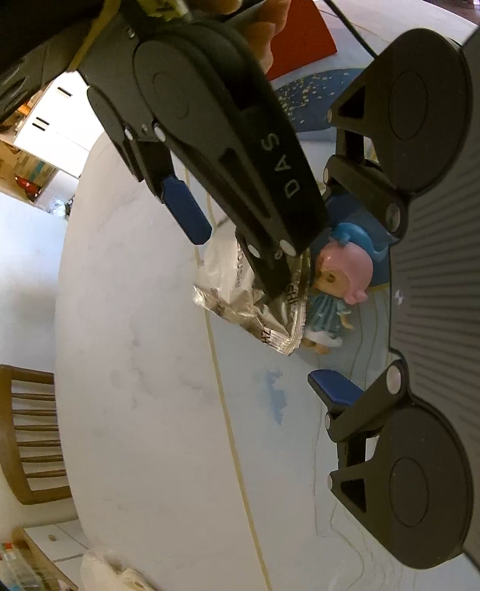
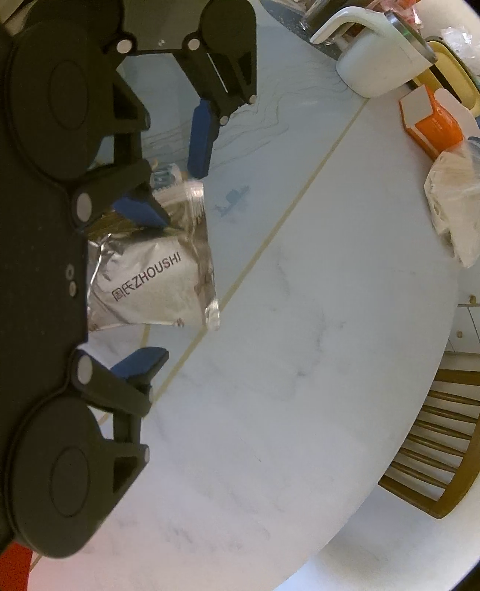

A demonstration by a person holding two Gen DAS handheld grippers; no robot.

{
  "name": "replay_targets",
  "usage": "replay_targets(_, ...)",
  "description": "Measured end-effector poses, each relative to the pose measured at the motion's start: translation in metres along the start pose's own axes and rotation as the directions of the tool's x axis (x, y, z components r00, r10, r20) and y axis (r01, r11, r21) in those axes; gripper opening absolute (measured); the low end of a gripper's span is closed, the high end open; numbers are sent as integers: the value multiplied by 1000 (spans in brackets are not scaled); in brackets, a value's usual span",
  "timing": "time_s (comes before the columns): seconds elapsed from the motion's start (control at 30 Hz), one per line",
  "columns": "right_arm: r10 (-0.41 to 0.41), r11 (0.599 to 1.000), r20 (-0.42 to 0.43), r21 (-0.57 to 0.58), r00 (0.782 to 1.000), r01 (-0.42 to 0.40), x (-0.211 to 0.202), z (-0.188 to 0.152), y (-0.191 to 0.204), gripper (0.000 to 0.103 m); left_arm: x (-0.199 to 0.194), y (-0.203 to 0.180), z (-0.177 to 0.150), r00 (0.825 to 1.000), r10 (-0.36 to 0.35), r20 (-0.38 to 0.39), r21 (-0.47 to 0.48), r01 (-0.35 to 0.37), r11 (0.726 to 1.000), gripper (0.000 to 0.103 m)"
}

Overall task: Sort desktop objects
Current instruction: 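Lower the right gripper onto the silver foil bag and grasp it, then grasp the pink pig figurine with the left gripper while the right lifts the foil bag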

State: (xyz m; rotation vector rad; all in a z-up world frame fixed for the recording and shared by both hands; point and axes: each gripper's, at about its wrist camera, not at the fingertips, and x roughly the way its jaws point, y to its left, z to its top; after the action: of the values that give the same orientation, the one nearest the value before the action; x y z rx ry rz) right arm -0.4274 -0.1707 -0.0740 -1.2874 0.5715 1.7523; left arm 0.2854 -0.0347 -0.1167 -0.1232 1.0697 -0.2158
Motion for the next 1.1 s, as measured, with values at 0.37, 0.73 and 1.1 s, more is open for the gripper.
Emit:
replay_targets(0.37,4,996,3,85,1000,-4,-6,-20,-24,41,2,-7,-9,1000,9,23,94,-11,996,73)
replay_targets(0.73,-25,986,12,163,1000,23,-27,-48,-24,36,0,-8,-11,1000,-3,23,62,1,998,69)
replay_targets(1.1,-32,976,9,215,999,30,-44,-71,-11,35,-15,-6,-21,1000,-3,3,48,3,999,25)
